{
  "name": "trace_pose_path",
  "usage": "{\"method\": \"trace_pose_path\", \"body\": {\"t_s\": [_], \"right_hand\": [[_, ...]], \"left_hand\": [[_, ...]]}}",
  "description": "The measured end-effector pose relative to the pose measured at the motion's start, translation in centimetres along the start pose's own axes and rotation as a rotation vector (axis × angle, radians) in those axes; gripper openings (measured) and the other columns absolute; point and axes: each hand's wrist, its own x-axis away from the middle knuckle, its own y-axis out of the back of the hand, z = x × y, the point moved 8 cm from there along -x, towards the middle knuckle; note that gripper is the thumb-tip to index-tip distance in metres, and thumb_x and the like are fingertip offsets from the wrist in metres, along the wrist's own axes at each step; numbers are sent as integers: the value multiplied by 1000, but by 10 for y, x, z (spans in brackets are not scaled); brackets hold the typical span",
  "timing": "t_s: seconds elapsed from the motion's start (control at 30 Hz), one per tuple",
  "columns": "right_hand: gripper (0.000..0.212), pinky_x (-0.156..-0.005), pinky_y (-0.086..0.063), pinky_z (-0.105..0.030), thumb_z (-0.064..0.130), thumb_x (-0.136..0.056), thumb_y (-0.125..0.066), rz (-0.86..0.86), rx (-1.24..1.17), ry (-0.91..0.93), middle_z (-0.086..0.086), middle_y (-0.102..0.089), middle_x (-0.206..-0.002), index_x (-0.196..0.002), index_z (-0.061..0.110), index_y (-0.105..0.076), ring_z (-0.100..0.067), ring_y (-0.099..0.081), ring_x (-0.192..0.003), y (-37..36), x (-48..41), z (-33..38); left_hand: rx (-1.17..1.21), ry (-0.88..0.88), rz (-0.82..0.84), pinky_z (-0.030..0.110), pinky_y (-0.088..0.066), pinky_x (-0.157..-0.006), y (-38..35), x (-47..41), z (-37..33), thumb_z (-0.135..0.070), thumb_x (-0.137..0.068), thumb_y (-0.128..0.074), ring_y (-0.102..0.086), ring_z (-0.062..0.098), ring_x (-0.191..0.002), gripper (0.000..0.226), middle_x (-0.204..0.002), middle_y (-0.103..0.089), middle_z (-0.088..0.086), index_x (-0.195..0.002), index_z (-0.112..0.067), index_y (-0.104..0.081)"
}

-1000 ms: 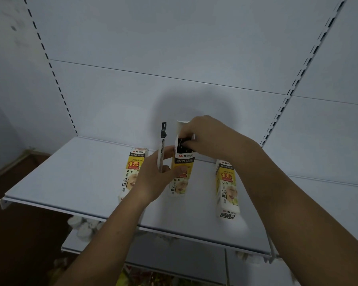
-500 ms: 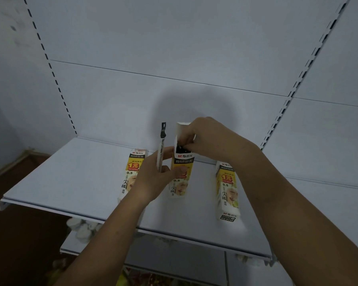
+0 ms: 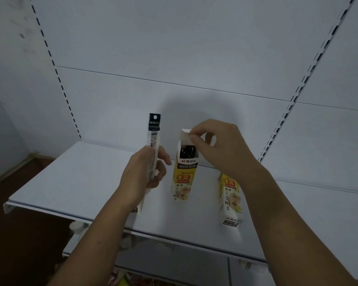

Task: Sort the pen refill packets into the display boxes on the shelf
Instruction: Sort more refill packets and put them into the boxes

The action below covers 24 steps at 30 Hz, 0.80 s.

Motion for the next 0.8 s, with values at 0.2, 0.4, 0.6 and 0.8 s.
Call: {"method": "trace_pose_path", "body": {"t_s": [0.2,0.4,0.6,0.8], "right_hand": [[13,-62,-45,-13,36,-98,-69,-51,-265,-73,20,-73,-93,-108,31,-76,-10,-63,-68,-1,14,17],[29,-66,-61,-33,30,-91,-80,-56,-464,-238,10,-78,-89,-118,24,-73,-23,-72,-73,-7,24,14],[8,-77,-63,-36,18,-93,-77,-81,-511,-225,7,-80,-85,-101,19,-79,-12,-77,-79,3,29,12],[3,-67,-55,-18,14,-96,-74,-345,-491,-218,6,-78,-82,-96,15,-77,-5,-72,-70,53,29,-3]], "left_hand": [[-190,-122,160,30,-44,-45,-20,10,-18,-33,-113,-37,-54,25,-48,49,-70,-62,18,-91,-10,-73],[-278,-152,220,35,-57,-53,-38,14,-28,-42,-103,-40,-69,29,-56,47,-73,-73,16,-95,-11,-75],[-535,-302,122,37,-57,-59,-31,11,-29,-49,-105,-50,-70,15,-64,46,-74,-74,-3,-86,-16,-77],[-671,-335,-128,17,-57,-76,0,6,-24,-58,-85,-65,-66,1,-97,49,-117,-66,-24,-128,-36,-64]]}}
